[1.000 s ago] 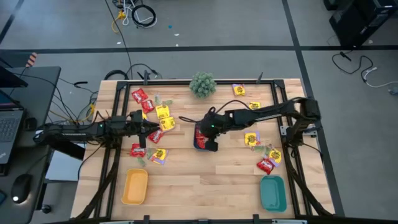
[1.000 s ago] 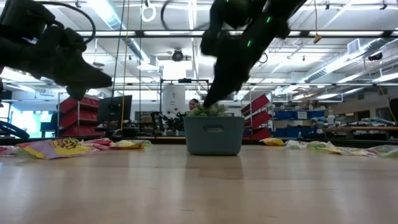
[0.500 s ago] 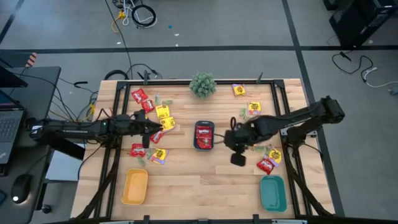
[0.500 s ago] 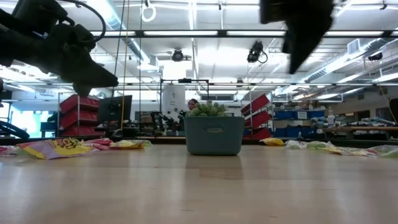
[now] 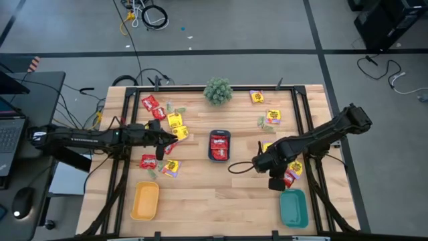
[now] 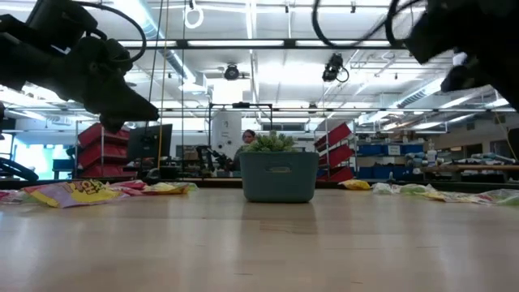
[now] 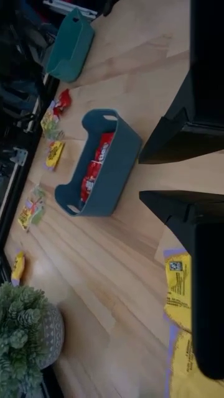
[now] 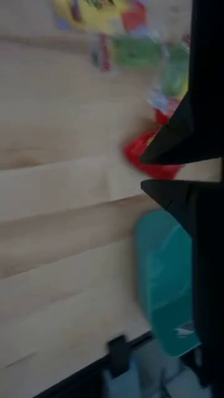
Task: Sort candy
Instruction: Put the red candy pack into the blue bin
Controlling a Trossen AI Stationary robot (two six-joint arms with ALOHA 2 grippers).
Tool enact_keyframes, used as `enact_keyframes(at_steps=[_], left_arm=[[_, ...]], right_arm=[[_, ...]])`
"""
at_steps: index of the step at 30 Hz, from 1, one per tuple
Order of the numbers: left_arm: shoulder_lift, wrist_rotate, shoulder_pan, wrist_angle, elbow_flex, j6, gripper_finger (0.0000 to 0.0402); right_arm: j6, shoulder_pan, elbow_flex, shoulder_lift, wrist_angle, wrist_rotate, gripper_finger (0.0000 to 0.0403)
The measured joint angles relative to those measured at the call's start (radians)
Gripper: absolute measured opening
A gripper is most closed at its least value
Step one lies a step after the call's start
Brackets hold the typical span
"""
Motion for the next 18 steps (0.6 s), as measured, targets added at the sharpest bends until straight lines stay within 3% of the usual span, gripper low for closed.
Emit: enact_keyframes(at_steps=[11, 18], left_arm=[[0.033, 0.000, 0.000, 0.014, 0.000, -0.025, 0.0080], [0.032, 0.000, 0.000, 0.014, 0.000, -0.026, 0.0080]], right_arm=[[-0.047, -0.018, -0.180, 0.001, 0.052, -0.056, 0.0168], [-0.101, -0.039, -0.242, 0.001, 0.148, -0.043, 0.0192]])
